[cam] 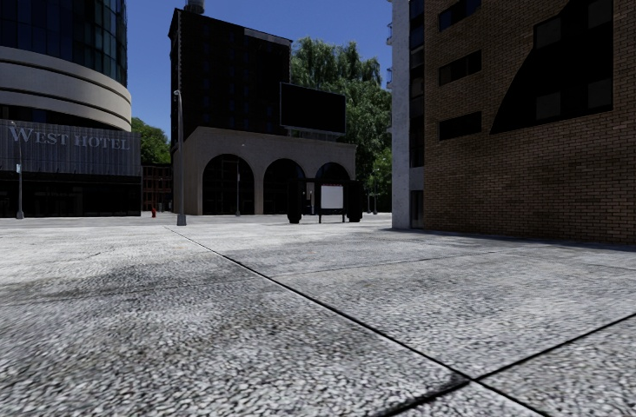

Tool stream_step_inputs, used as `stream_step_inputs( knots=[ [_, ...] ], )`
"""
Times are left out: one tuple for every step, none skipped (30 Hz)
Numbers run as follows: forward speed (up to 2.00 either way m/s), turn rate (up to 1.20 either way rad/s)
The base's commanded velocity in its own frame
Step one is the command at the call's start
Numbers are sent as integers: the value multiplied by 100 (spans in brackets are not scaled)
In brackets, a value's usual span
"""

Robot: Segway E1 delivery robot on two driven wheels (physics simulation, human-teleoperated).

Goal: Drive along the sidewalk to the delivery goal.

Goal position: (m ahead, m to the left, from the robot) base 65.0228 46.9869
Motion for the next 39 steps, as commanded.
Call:
stream_step_inputs(
  knots=[
    [0, 0],
    [0, 0],
    [0, 0],
    [0, 0],
    [0, 0],
    [0, 0],
    [0, 0],
    [0, 0],
    [0, 0],
    [0, 0],
    [0, 0],
    [0, 0],
    [0, 0],
    [0, 0],
    [0, 0],
    [0, 0],
    [0, 0],
    [0, 0],
    [0, 0],
    [0, 0],
    [0, 0],
    [0, 0],
    [0, 0],
    [0, 0],
    [0, 0],
    [0, 0],
    [0, 0],
    [0, 0],
    [0, 0],
    [0, 0],
    [1, 0],
    [163, 29],
    [172, 36],
    [172, 36],
    [180, 42],
    [183, 45],
    [183, 45],
    [184, 46],
    [184, 47]
  ],
)
